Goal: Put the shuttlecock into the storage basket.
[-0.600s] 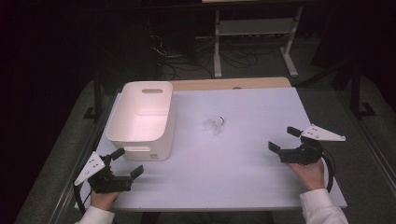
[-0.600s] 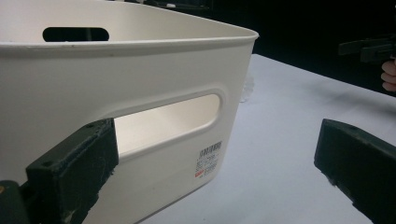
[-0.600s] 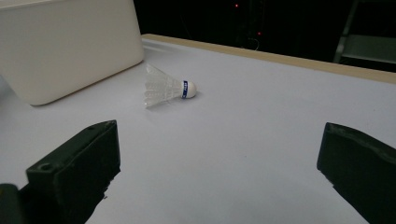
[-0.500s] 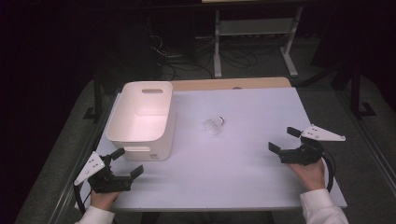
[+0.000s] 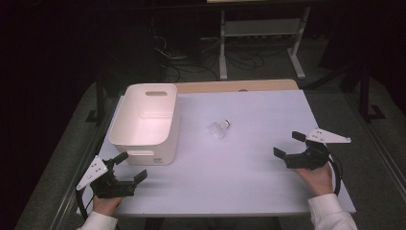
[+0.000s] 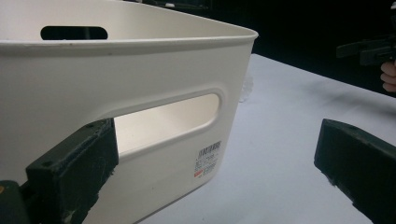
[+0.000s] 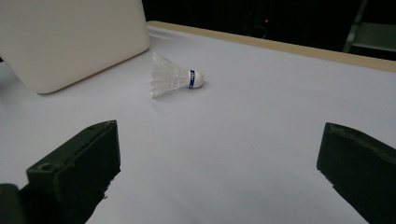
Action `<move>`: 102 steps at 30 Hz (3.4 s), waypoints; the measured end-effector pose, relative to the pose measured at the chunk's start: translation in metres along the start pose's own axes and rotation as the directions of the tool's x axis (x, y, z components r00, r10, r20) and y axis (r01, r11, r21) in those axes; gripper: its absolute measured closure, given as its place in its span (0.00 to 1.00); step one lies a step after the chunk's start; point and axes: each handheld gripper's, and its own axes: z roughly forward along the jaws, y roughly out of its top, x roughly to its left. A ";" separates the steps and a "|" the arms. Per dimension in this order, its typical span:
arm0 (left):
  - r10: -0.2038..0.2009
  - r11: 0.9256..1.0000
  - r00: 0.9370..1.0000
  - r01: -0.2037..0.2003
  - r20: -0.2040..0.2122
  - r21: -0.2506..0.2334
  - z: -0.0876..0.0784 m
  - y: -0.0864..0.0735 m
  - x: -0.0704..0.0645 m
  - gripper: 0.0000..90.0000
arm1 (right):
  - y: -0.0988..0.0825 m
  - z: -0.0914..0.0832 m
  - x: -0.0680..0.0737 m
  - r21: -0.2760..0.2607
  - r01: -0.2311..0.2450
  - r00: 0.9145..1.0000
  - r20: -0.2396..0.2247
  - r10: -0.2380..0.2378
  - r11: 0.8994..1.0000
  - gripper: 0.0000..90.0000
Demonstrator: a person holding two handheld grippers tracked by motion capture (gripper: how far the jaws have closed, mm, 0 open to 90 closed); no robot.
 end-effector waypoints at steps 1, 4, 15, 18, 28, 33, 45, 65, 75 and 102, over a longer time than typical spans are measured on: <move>0.001 1.000 1.000 -0.001 -0.001 0.000 0.000 0.000 0.000 0.00 | 0.002 0.001 0.001 0.008 0.001 1.000 -0.001 -0.001 1.000 0.00; 0.003 1.000 1.000 -0.003 -0.004 0.003 0.000 0.000 -0.001 0.00 | 0.009 0.006 0.002 0.049 0.024 1.000 -0.006 -0.024 0.998 0.00; 0.009 1.000 1.000 -0.009 0.000 0.009 -0.002 0.000 -0.001 0.00 | 0.029 0.029 0.001 0.110 0.040 0.999 -0.037 -0.036 0.993 0.00; 0.007 1.000 1.000 -0.007 0.001 0.009 -0.002 0.000 -0.001 0.00 | 0.033 0.036 0.002 0.123 0.048 0.998 -0.046 -0.043 0.991 0.00; 0.008 1.000 1.000 -0.008 0.004 0.006 -0.002 0.001 -0.001 0.00 | 0.044 0.050 0.005 0.162 0.069 0.996 -0.067 -0.059 0.984 0.00; -0.002 1.000 1.000 0.002 0.009 -0.008 -0.001 0.001 -0.002 0.00 | 0.048 0.054 0.006 0.172 0.077 0.995 -0.068 -0.066 0.982 0.00; -0.004 1.000 1.000 0.004 0.012 -0.014 -0.001 0.001 -0.003 0.00 | 0.060 0.067 0.004 0.206 0.084 0.994 -0.083 -0.068 0.975 0.00; 0.003 1.000 1.000 -0.002 0.013 -0.009 -0.001 0.001 -0.003 0.00 | 0.070 0.096 0.008 0.260 0.101 0.988 -0.143 -0.065 0.960 0.04; -0.003 1.000 1.000 0.003 0.014 -0.013 -0.001 0.001 -0.003 0.00 | 0.075 0.111 0.012 0.268 0.116 0.983 -0.168 -0.072 0.957 0.06; 0.003 1.000 1.000 -0.003 0.018 -0.010 -0.002 0.001 -0.002 0.00 | 0.067 0.156 0.028 0.354 0.168 0.959 -0.275 -0.069 0.920 0.50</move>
